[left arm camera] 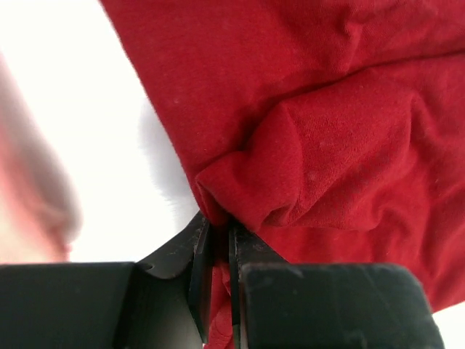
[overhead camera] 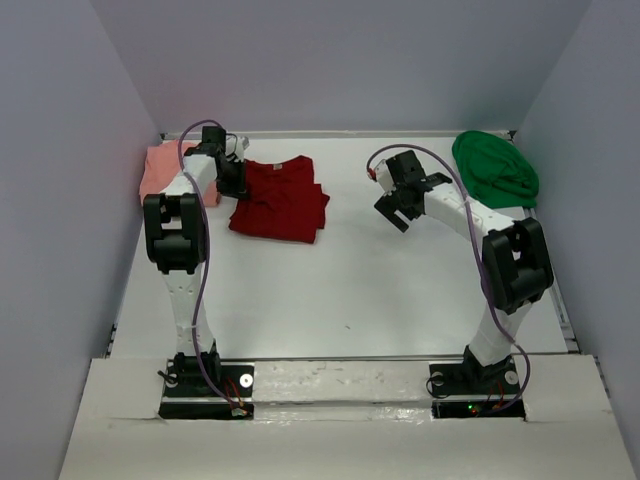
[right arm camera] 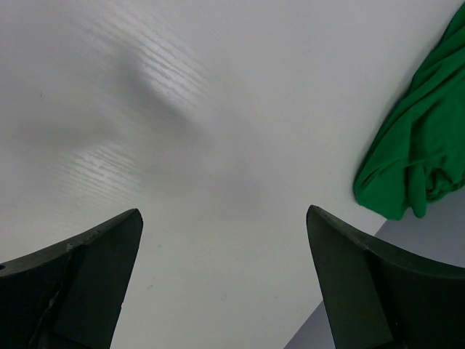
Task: Fold and stack the t-shirts
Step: Put the neatly folded tshirt into the corner of the board with the left arm
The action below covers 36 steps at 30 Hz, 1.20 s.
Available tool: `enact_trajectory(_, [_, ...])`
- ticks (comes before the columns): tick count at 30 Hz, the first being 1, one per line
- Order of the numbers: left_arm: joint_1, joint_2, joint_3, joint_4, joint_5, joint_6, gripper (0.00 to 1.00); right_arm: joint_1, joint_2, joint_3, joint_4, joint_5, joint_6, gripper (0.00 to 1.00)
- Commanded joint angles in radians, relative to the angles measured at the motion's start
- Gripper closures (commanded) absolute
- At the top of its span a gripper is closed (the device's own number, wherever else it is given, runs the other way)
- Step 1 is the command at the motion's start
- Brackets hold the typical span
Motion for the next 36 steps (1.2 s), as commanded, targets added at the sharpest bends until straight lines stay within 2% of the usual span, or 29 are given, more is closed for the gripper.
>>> enact_trajectory(1, [-0.001, -0.016, 0.055, -0.053, -0.149, 0.044, 1.0, -0.003, -0.055, -0.029, 0.053, -0.032, 0.025, 0.0])
enact_trajectory(11, [-0.011, 0.013, 0.203, -0.185, -0.342, 0.092, 1.0, -0.003, -0.062, -0.102, 0.079, -0.059, 0.045, 0.0])
enact_trajectory(17, [-0.03, -0.008, 0.24, -0.217, -0.417, 0.103, 1.0, -0.003, -0.055, -0.165, 0.11, -0.076, 0.057, 0.0])
enact_trajectory(26, [-0.062, 0.022, 0.299, -0.229, -0.507, 0.144, 1.0, -0.003, -0.045, -0.173, 0.11, -0.101, 0.071, 0.0])
enact_trajectory(36, [-0.117, 0.065, 0.447, -0.257, -0.468, 0.175, 1.0, -0.003, -0.021, -0.179, 0.104, -0.098, 0.074, 0.0])
